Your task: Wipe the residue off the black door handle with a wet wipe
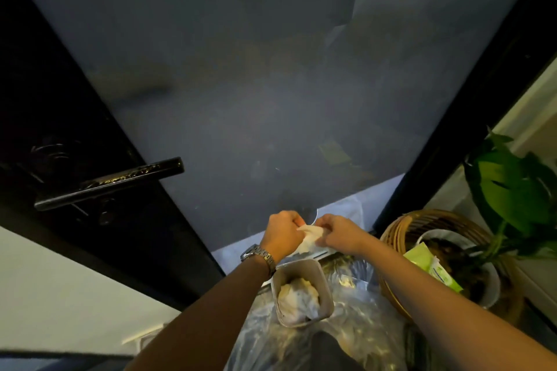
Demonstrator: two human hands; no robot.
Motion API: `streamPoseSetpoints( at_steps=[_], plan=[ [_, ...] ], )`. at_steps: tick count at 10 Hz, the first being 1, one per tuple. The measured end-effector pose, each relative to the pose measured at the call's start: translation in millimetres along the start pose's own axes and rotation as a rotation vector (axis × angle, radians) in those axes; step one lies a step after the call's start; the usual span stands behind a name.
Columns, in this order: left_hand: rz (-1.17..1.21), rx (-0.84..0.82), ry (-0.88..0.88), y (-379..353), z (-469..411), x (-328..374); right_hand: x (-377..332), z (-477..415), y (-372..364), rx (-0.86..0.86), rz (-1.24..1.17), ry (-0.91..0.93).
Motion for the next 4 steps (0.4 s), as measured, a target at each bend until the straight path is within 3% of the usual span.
streamPoseSetpoints(
  at_steps=[2,3,4],
  plan=[
    [-0.166,-0.186,0.046,-31.3,-4.0,-35.0,29.7,11.8,10.7,0.055,0.006,-0.053],
    [-0.232,-0.212,0.114,-27.1,-7.4,-56.9,42.5,14.6,14.9,0.06,0.016,-0.066],
    [-0.141,-0.194,0.146,-19.5,-12.9,-66.6,44.1,18.3,23.4,0.086,0.032,-0.067]
  ],
)
Point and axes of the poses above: each hand's wrist, its own z-axis away from the middle knuckle, its own y-axis out of the back of the hand, x = y × z, the point moved 8 cm from there along -z, towards the middle knuckle, and after that the axes turned 13 degrees about y, right-handed, at the moved point
